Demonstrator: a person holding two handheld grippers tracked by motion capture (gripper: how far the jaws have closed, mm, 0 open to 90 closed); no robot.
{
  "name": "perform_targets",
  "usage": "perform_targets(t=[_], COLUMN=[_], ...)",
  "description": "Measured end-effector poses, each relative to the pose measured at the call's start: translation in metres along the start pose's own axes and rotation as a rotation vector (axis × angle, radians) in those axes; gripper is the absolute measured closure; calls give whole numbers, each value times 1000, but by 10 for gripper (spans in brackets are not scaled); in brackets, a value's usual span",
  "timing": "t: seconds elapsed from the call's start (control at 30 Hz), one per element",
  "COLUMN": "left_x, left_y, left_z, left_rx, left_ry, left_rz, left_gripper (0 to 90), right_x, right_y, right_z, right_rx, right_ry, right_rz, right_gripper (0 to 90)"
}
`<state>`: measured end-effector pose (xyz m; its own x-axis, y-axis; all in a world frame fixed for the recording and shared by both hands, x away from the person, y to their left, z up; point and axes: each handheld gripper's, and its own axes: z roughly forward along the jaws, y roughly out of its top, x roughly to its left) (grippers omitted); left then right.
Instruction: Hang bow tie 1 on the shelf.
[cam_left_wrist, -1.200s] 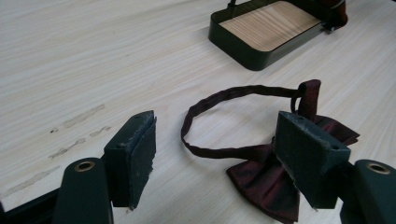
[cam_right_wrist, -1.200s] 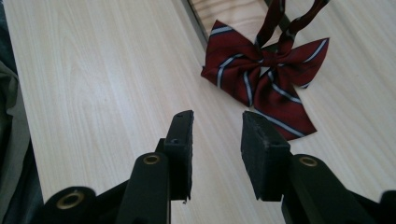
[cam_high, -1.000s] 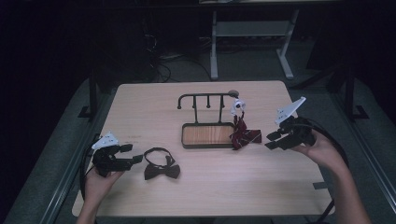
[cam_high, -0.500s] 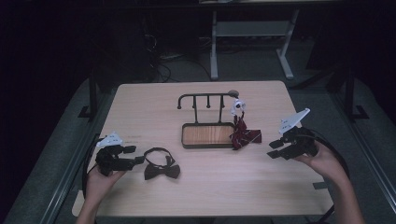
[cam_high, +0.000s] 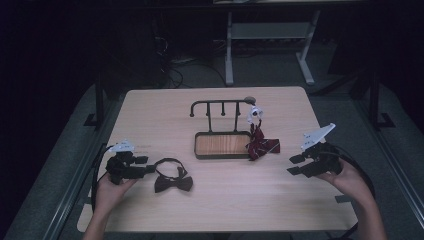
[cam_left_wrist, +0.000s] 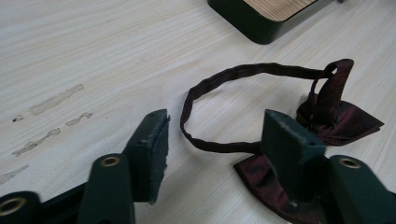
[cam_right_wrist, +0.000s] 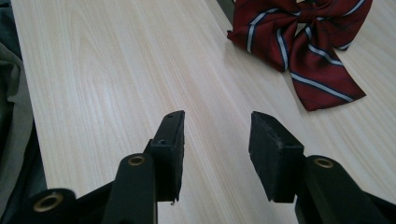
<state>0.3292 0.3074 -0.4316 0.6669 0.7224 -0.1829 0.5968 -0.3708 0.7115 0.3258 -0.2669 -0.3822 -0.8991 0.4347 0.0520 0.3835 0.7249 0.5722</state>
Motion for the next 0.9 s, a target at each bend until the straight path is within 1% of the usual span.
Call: perform_targets(t=[0.07, 0.13, 0.27, 0.33, 0.37, 0.43, 0.47, 0.5, 0.57, 0.6, 0.63, 0.73, 0.8, 0.9], left_x=[2, 4, 5, 5, 5, 6, 6, 7, 8, 9, 9, 11, 11, 12], left_y=[2, 6, 13, 16, 17, 19, 19, 19, 19, 18, 18, 17, 16, 15], left_z=[2, 4, 9, 12, 15, 18, 20, 21, 25, 26, 27, 28, 30, 30], left_rx=[20, 27, 47, 83, 85, 109, 107, 113, 125, 137, 140, 146, 145, 152], left_ry=[-1, -8, -11, 2, -2, 6, 4, 3, 2, 1, -1, -2, -4, 9], left_rz=[-6, -13, -7, 10, 4, 8, -3, 0, 4, 6, 0, 4, -10, -7], left_gripper=[448, 466, 487, 500, 508, 529, 536, 540, 565, 570, 574, 578, 585, 603], right_x=[1, 2, 3, 3, 4, 4, 4, 5, 5, 5, 5, 6, 6, 6], right_y=[-1, -2, -2, -2, -3, -3, -4, -5, -6, -7, -7, -9, -10, -11], right_z=[1, 1, 3, 3, 4, 3, 3, 3, 1, 0, -1, -3, -3, -2], right_rx=[-1, -3, 3, 3, 3, 4, 3, 2, -2, -6, -11, -18, -14, -15], right_ry=[1, 0, 6, 8, 7, 9, 4, 8, 0, 0, 4, -2, -5, 0], right_rz=[-3, -5, -6, -8, -9, 0, -4, 2, -1, 7, 12, 21, 28, 35], right_gripper=[548, 547, 545, 539, 535, 513, 511, 511, 506, 504, 498, 475, 473, 468])
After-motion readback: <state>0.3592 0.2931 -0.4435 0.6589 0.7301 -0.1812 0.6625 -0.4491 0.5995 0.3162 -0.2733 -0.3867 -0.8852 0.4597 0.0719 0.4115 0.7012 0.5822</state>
